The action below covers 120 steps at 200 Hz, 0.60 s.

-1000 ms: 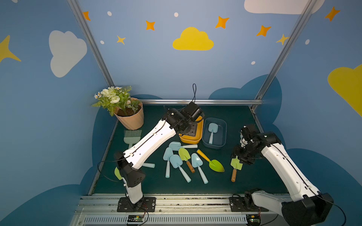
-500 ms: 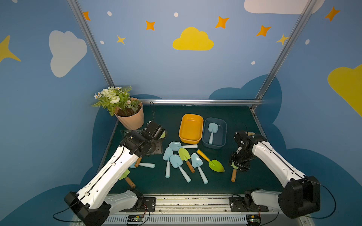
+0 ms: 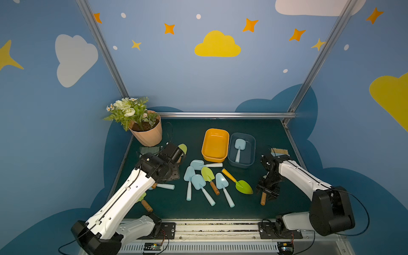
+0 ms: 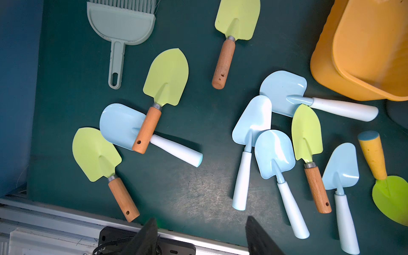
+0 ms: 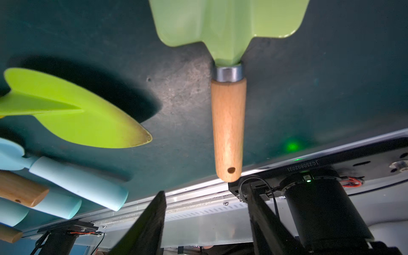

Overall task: Sort the small shovels by color and place them into the storage box
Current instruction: Pick up the shovel from the center of the board.

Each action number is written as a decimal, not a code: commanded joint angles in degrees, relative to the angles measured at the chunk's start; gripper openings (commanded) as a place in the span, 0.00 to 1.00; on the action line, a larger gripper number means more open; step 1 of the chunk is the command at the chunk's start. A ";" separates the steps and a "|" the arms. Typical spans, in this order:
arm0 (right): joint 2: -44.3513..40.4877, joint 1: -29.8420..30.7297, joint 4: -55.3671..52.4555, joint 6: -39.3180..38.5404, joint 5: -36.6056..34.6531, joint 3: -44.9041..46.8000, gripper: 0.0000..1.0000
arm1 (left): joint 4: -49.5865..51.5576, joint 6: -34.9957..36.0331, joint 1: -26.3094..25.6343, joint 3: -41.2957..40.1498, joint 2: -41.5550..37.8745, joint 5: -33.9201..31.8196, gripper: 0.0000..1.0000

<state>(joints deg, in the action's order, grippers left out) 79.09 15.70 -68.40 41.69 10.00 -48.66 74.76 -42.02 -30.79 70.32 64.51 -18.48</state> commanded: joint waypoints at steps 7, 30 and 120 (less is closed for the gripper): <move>0.05 -0.72 0.42 1.81 -2.16 1.51 0.61 | 0.22 0.16 0.44 -0.34 0.95 0.95 0.57; 0.83 -1.34 0.86 1.73 -2.48 2.12 0.61 | -0.47 0.35 0.55 -0.67 1.34 1.35 0.56; 4.11 -3.79 5.24 0.54 -1.60 5.37 0.59 | -3.21 1.67 0.81 -1.33 3.40 2.51 0.56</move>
<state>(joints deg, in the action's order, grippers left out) 82.21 12.51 -64.90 42.46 8.03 -44.47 72.34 -41.36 -30.37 69.82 67.53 -16.51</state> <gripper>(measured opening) 0.599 0.560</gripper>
